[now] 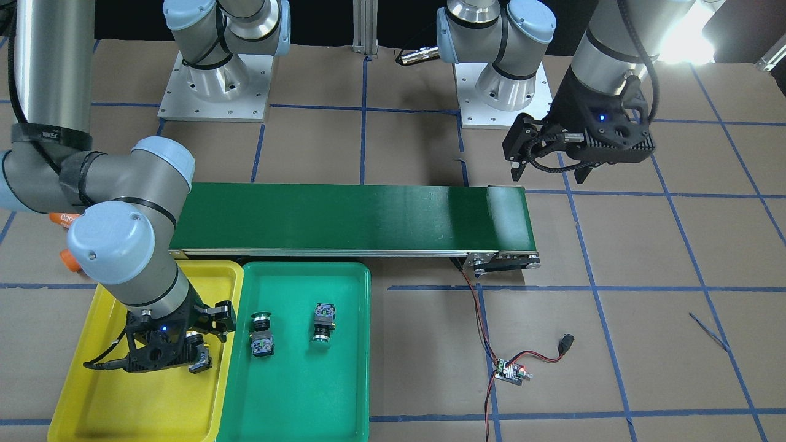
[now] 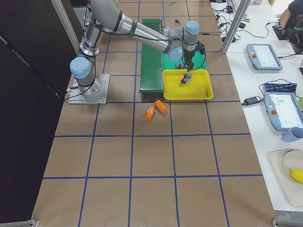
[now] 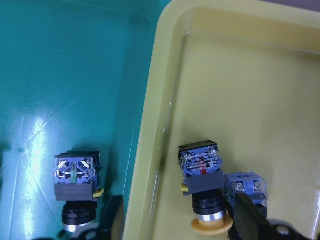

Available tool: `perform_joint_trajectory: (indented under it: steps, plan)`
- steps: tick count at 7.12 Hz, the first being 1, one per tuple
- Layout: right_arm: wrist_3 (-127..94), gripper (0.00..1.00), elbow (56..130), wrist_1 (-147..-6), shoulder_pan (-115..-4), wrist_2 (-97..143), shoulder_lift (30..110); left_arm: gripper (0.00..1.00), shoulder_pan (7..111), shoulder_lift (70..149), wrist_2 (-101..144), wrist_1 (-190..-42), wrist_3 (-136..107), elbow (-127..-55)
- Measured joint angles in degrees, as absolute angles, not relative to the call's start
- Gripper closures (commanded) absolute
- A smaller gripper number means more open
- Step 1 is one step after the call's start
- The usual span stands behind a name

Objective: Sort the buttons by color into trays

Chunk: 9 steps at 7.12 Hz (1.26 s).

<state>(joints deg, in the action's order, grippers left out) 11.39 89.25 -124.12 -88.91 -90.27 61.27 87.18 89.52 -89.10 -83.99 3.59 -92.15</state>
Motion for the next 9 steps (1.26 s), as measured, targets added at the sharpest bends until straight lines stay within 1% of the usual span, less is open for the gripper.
perform_joint_trajectory:
  steps: [1,3,6,7,9]
  plan:
    - [11.2,0.00,89.1,-122.5,-89.2,-90.2,63.2,0.00,87.0,89.4,-89.1,-84.2,3.7,-91.8]
    - [10.3,0.00,89.1,-113.9,-90.7,-90.3,70.8,0.00,86.9,89.0,-89.2,-85.0,3.7,-91.5]
    - [3.5,0.00,89.8,-96.4,-93.5,-90.4,88.1,0.00,86.9,88.3,-89.0,-86.8,3.5,-92.2]
    - [2.0,0.00,90.3,-92.9,-93.8,-90.5,91.4,0.00,86.9,88.5,-88.8,-86.9,3.2,-92.0]
    - [1.0,0.00,91.3,-89.9,-93.9,-90.4,93.7,0.00,87.1,88.5,-88.9,-86.9,3.0,-92.4]
